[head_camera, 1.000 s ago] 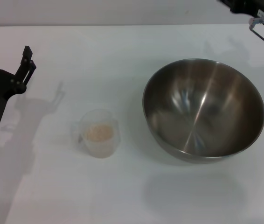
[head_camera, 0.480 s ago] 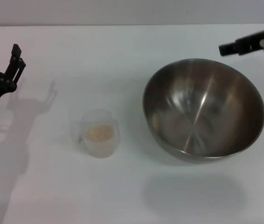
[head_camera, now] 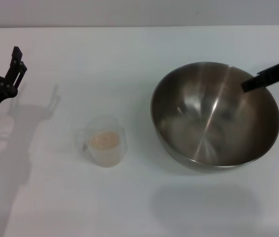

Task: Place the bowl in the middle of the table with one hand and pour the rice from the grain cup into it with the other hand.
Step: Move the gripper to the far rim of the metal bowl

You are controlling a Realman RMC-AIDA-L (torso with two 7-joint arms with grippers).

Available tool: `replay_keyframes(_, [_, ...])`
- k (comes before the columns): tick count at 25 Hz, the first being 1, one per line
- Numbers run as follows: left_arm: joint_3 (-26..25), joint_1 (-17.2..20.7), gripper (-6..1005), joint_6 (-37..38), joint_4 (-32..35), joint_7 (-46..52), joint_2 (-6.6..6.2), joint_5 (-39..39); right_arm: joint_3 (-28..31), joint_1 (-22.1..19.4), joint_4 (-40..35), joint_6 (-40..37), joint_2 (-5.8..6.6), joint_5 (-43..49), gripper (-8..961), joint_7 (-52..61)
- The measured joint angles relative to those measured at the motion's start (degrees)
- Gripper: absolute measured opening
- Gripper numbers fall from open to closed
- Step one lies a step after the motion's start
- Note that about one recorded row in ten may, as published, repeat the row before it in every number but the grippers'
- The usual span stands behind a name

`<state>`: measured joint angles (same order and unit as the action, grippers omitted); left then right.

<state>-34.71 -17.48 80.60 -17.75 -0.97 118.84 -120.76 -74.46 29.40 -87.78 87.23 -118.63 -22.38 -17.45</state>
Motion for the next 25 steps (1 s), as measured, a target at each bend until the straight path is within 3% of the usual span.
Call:
replay_keyframes(14, [0.04,0.00,822,-0.08,0.00,0.07,0.16,0.00,-0.49,3.06,9.68,-3.19,-0.23,0.44,750,-3.83])
replay_keyframes(20, [0.00,-0.22,821,-0.33,0.00,0.10,0.16,0.00,-0.12,4.86,12.90,-3.68,-0.15,0.64,599,-5.22])
replay_keyframes(25, [0.00,-0.37,819,-0.50,0.00,0.10,0.16,0.00,-0.08,5.16,13.85,-3.69,-0.12,0.78,383,-5.95])
